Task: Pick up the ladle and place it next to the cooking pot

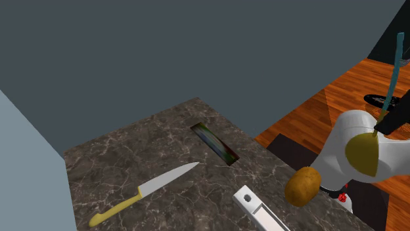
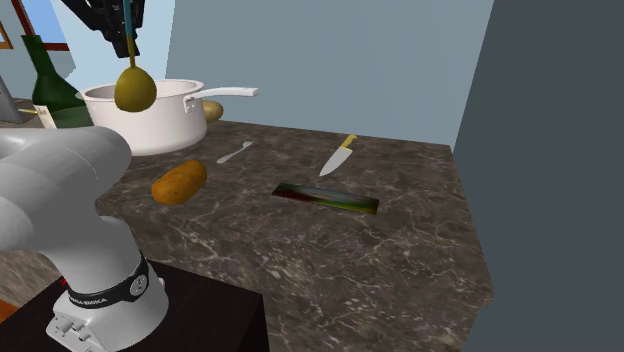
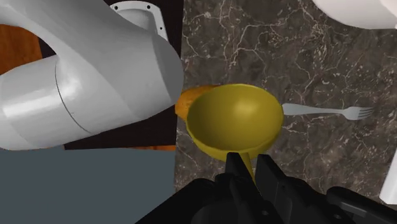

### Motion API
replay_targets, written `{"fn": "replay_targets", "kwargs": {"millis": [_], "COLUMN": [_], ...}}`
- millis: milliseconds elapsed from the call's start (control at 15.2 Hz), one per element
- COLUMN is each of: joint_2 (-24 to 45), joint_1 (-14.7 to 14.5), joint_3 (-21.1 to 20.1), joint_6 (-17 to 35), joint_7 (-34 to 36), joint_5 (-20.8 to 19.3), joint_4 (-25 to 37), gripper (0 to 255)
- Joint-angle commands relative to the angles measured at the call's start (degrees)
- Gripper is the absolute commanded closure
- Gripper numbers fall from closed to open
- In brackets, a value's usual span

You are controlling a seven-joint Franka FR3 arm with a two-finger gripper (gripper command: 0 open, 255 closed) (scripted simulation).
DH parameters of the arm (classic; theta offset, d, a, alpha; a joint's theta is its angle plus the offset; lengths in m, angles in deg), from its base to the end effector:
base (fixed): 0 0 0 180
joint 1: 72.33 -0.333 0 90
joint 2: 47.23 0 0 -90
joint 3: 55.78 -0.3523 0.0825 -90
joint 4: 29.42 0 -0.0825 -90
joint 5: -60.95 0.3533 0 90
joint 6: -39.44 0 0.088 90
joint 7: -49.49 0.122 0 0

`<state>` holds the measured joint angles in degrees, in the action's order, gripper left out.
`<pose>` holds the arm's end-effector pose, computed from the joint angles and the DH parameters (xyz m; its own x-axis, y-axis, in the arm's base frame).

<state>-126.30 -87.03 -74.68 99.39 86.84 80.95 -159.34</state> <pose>-0.0531 0.1459 0.6347 0.9870 -0.1138 0.1133 -0.1111 -0.9934 -0.0295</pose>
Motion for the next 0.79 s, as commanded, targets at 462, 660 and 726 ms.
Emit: {"fn": "replay_targets", "kwargs": {"millis": [462, 660, 726], "joint_2": [-8.7, -10.5, -11.0], "joint_1": [-1.8, -1.6, -1.5], "joint_3": [-2.9, -3.5, -3.7], "joint_6": [-13.3, -17.6, -18.9], "joint_7": [9.7, 13.6, 14.9], "joint_5": [8.8, 12.6, 14.0], "joint_4": [6.5, 9.9, 11.1], "gripper": [255, 255, 255]}}
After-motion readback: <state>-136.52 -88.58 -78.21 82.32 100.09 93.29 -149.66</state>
